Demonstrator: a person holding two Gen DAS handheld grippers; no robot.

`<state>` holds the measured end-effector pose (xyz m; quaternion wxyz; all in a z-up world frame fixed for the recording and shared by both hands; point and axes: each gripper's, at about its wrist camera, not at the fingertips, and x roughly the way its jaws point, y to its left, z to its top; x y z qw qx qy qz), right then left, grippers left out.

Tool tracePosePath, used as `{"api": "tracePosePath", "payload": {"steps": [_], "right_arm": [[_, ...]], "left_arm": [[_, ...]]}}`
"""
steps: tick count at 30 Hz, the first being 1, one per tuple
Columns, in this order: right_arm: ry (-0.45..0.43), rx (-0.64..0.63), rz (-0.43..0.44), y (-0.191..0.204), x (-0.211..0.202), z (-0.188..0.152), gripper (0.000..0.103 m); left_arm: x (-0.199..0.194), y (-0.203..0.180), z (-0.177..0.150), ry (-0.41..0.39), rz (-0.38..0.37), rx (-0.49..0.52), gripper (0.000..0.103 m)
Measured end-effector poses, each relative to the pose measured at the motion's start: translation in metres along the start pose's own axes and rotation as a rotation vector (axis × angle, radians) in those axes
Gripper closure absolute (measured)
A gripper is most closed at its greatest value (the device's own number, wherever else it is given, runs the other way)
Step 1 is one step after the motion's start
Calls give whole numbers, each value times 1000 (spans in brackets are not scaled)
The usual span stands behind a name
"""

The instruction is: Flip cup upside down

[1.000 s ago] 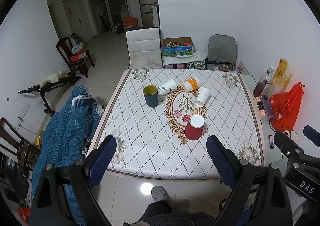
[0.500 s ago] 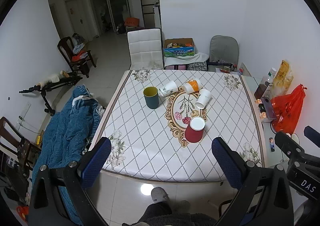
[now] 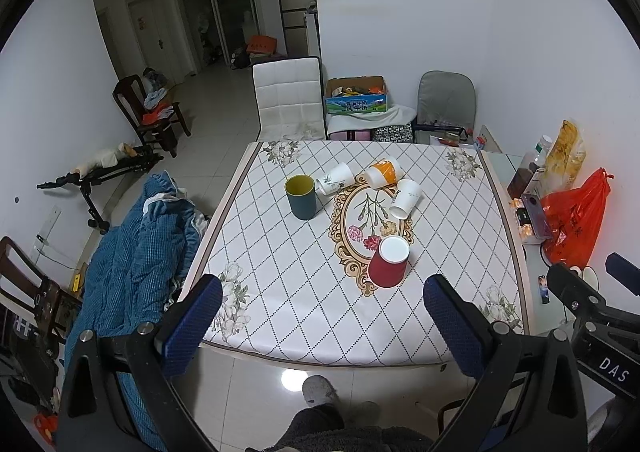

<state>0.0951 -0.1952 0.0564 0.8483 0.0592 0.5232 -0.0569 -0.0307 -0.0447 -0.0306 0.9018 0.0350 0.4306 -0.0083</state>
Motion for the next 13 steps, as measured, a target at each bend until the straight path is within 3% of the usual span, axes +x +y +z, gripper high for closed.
{"api": "tracePosePath", "payload": {"steps": [13], "right_arm": [[0, 2, -2, 2, 2, 2, 3]], "left_arm": [[3, -4, 0, -1, -8, 2, 0]]}}
